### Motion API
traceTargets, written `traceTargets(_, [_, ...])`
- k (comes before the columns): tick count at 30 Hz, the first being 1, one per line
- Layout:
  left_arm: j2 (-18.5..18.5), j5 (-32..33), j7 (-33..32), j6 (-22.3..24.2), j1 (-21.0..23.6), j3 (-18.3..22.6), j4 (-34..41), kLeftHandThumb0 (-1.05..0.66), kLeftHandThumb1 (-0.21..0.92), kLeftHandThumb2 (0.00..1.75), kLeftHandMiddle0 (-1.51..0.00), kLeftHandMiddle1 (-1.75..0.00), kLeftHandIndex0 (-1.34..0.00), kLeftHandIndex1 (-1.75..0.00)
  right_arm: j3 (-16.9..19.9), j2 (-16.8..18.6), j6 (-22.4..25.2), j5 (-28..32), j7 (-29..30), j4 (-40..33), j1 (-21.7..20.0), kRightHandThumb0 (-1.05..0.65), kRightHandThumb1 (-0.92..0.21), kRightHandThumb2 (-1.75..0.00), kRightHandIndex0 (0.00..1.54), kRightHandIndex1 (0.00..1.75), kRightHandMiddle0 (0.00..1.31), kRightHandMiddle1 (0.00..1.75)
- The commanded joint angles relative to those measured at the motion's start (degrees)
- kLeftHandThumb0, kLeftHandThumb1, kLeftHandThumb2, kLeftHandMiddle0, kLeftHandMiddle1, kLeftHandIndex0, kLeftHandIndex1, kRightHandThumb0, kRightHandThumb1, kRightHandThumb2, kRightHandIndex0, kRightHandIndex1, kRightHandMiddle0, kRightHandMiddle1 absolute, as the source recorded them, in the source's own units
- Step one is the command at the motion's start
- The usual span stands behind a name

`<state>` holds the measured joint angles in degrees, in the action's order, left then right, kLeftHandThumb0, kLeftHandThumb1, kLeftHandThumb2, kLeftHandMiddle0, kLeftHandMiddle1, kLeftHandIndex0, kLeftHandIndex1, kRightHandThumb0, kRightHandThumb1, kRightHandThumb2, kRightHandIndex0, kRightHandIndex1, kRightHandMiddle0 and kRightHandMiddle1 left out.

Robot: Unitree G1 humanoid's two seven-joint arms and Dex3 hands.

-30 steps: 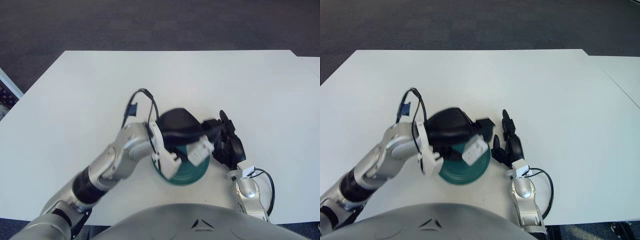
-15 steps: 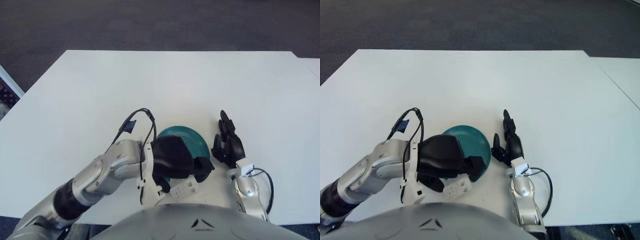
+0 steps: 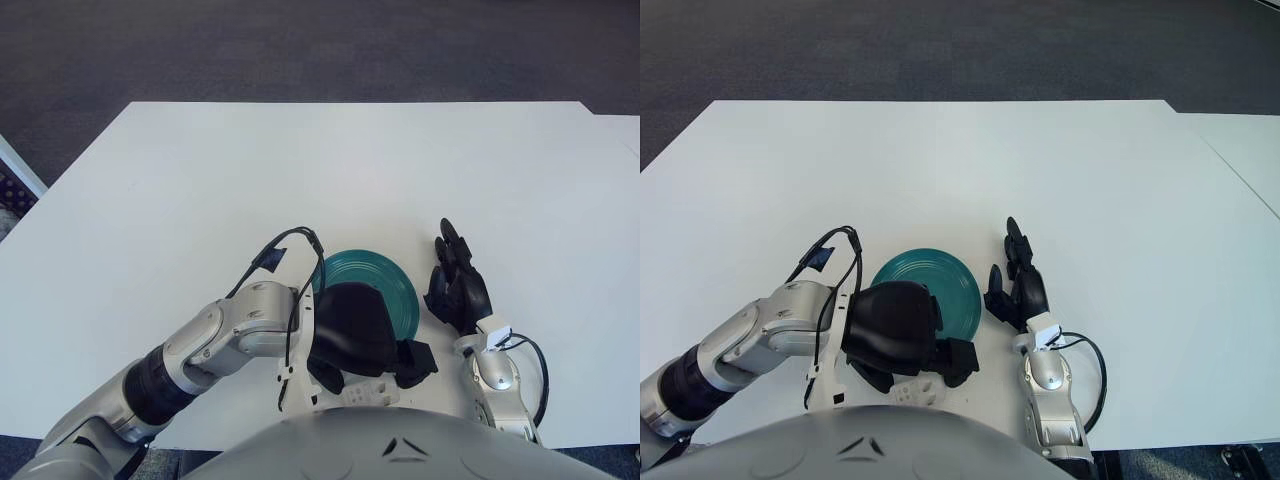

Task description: Put the charger into the plate.

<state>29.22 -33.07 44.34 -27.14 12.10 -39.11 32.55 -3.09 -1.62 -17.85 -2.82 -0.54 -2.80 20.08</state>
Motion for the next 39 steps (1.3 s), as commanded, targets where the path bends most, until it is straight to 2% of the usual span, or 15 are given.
traceTargets(1, [0.0, -1.2, -0.7, -0.5, 0.1, 0.7, -1.3, -0.43, 0.55, 0.69, -1.09, -1.75, -0.75, -1.29, 0.4, 0.0, 2.2, 0.2, 0.1, 2.8, 0.5, -1.05, -0.92, -0.91, 0.0, 0.0, 0.0, 0.0])
traceTargets(14, [-1.4, -2.8, -0.8, -1.5, 0.7, 0.8, -3.0, -0.42, 0.58, 0.64, -1.07, -1.75, -0.76, -1.27, 0.7, -0.1, 0.8, -0.6, 0.7, 4.1, 0.1, -1.05, -0.92, -0.95, 0.0, 0.0, 0.0, 0.0])
traceTargets(20, [-2.9, 0.1, 2.3, 2.3, 2.7, 1.6, -0.4, -0.42, 0.58, 0.63, -1.06, -1.75, -0.76, -1.26, 0.8, -0.4, 0.3, -1.0, 0.8, 4.5, -0.2, -1.05, -0.92, -0.97, 0.0, 0.0, 0.0, 0.0])
traceTargets(23, [-3.5, 1.2, 2.9, 4.5, 2.0, 1.9, 0.4, -0.42, 0.59, 0.62, -1.06, -1.75, -0.76, -1.26, 0.3, -0.4, 0.2, -2.2, 1.2, 3.5, 0.4, -1.05, -0.92, -0.97, 0.0, 0.0, 0.0, 0.0])
traceTargets(32, [-4.0, 3.2, 3.9, 6.9, 3.1, 2.7, 1.3, -0.42, 0.59, 0.62, -1.05, -1.75, -0.76, -1.26, 0.1, -0.2, 0.8, -4.1, 2.3, 2.9, 0.4, -1.05, -0.92, -0.99, 0.0, 0.0, 0.0, 0.0])
traceTargets(39, [-5.6, 5.5, 5.1, 13.6, 2.9, 4.4, 4.3, -0.42, 0.59, 0.66, -1.07, -1.75, -0.72, -1.32, 0.1, -0.3, 2.8, -5.4, 3.2, 2.4, 0.3, -1.03, -0.92, -1.03, 0.0, 0.0, 0.0, 0.0])
